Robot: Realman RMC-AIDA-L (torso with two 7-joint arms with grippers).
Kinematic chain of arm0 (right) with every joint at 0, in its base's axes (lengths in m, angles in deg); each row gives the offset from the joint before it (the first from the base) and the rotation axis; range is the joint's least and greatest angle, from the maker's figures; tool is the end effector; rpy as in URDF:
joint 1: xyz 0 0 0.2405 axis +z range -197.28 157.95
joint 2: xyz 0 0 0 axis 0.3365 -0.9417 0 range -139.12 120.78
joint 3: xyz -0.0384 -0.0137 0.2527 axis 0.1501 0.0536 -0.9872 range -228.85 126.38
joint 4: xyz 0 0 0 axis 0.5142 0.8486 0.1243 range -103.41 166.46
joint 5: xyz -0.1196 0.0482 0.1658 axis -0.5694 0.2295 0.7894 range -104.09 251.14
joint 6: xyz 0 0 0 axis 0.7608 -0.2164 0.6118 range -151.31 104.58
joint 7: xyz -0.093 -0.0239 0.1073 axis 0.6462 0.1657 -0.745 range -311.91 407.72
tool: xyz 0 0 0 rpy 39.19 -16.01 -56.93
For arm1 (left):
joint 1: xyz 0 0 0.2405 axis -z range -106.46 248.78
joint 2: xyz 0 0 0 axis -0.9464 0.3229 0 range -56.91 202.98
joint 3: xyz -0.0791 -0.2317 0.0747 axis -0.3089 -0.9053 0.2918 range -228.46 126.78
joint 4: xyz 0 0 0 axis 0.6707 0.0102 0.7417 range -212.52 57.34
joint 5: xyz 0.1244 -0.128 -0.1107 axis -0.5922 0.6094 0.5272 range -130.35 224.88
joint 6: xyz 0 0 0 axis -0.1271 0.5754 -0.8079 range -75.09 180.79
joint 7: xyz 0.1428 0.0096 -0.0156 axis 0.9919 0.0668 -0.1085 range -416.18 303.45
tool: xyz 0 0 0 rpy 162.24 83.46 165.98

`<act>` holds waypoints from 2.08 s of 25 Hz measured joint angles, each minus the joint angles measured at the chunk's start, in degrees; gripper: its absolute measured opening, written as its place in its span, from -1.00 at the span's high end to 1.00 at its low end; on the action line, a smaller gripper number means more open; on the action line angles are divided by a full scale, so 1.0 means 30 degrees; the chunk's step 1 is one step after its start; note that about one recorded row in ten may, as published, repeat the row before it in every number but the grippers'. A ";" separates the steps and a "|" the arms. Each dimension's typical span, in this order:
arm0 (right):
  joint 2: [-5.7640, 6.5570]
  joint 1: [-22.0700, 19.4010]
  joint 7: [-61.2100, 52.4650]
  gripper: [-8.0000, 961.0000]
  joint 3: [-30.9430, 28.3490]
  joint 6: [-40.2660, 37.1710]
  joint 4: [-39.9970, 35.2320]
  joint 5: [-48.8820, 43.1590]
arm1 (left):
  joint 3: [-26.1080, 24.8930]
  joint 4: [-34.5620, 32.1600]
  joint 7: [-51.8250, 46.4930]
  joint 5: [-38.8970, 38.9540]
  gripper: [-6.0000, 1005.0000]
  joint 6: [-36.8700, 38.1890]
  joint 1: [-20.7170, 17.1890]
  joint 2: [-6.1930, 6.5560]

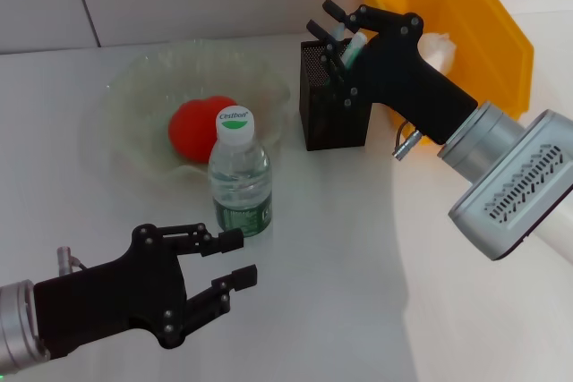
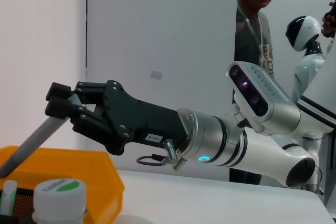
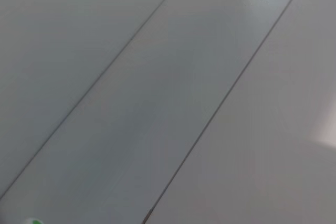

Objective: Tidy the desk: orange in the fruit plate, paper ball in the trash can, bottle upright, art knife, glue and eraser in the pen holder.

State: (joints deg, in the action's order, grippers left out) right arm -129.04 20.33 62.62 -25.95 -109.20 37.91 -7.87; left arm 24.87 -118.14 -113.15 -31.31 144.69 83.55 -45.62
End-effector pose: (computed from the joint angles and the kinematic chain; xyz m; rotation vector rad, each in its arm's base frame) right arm 0.2113 0.3431 -0.0525 -1.9130 -0.3859 0.7756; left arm -0.2515 0.2449 -0.0345 -2.7411 -0.1979 -1.0395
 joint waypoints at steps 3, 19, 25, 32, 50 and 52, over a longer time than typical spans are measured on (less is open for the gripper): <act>0.0035 -0.0005 -0.0910 0.64 -0.0379 0.0113 -0.0033 0.0003 | 0.0023 0.0079 0.0071 0.0001 0.25 -0.0270 -0.0007 0.0002; 0.0142 0.0043 -0.5677 0.64 -0.0424 0.1725 -0.0929 -0.0034 | 0.0071 0.0219 -0.0101 0.0001 0.25 -0.0603 0.0125 0.0003; 0.0144 0.0415 -0.6871 0.64 -0.0268 0.3226 -0.1154 -0.0124 | 0.0077 0.0411 -0.0117 0.0009 0.25 -0.0658 0.0196 -0.0022; 0.0111 0.0580 -0.7268 0.64 -0.0242 0.3963 -0.1173 -0.0183 | 0.0317 0.0638 -0.0118 0.0115 0.25 -0.0674 0.0263 -0.0029; 0.0200 -0.0457 -1.5536 -0.03 0.1851 0.2907 -0.4942 -0.1171 | 0.0634 0.0699 -0.0447 0.0045 0.25 -0.0253 0.0351 0.0022; 0.0197 -0.1082 -1.9466 -0.25 0.3547 0.2300 -0.7634 -0.1923 | 0.0634 0.0699 -0.0447 0.0045 0.25 -0.0253 0.0351 0.0022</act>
State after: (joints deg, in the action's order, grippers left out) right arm -128.45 17.08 4.23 -15.31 -102.30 15.01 -13.64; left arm 26.77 -116.04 -114.49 -31.17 143.93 84.61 -45.55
